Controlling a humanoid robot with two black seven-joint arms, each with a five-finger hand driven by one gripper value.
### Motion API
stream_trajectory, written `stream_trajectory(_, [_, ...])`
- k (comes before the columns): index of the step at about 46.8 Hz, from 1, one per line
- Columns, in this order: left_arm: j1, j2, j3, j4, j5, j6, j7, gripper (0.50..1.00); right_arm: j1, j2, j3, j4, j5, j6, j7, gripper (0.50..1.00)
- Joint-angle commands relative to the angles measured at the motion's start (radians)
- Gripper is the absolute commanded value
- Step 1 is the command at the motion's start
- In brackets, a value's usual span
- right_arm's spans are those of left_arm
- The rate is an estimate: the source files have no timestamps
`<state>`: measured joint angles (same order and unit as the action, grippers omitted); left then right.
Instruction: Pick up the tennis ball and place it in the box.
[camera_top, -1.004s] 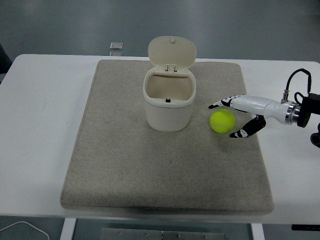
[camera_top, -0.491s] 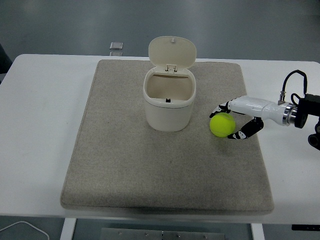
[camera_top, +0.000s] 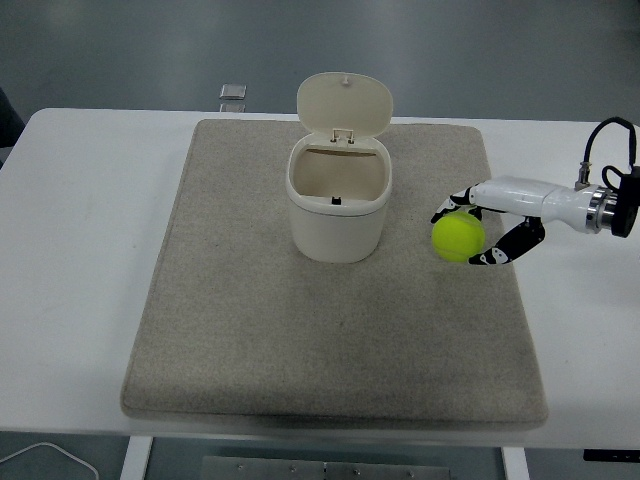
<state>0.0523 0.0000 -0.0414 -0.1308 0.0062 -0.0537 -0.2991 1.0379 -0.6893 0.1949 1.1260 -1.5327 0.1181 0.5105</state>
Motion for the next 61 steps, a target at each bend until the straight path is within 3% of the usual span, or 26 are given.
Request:
stream_trajectory(1, [0.0, 0.0, 0.0, -0.001, 0.0, 0.0, 0.0, 0.992, 0.036, -0.029, 0.004, 0.009, 0.034, 0.034, 0.022, 0.519])
stream_trajectory(10, [0.0, 0.0, 0.0, 0.0, 0.0, 0.0, 0.0, 0.992, 0.14, -0.099, 0.008, 0.055, 0.175, 0.166, 0.048, 0.527])
stream_trajectory(14, [0.0, 0.0, 0.0, 0.0, 0.0, 0.0, 0.0, 0.992, 0.171, -0.104, 0.009, 0.063, 0.194, 0.192, 0.048, 0.527])
stream_trajectory(30, [0.0, 0.0, 0.0, 0.0, 0.0, 0.0, 0.0, 0.992, 0.244, -0.027, 0.009, 0.063, 0.206, 0.198, 0.02, 0.527])
stream_trajectory(43, [0.0, 0.0, 0.0, 0.0, 0.0, 0.0, 0.0, 0.992, 0.274, 0.06, 0.008, 0.061, 0.249, 0.201, -0.069, 0.535])
stream_trajectory(61, [0.0, 0.0, 0.0, 0.0, 0.0, 0.0, 0.0, 0.992, 0.3, 0.132, 0.009, 0.051, 0.336, 0.209, -0.178, 0.609])
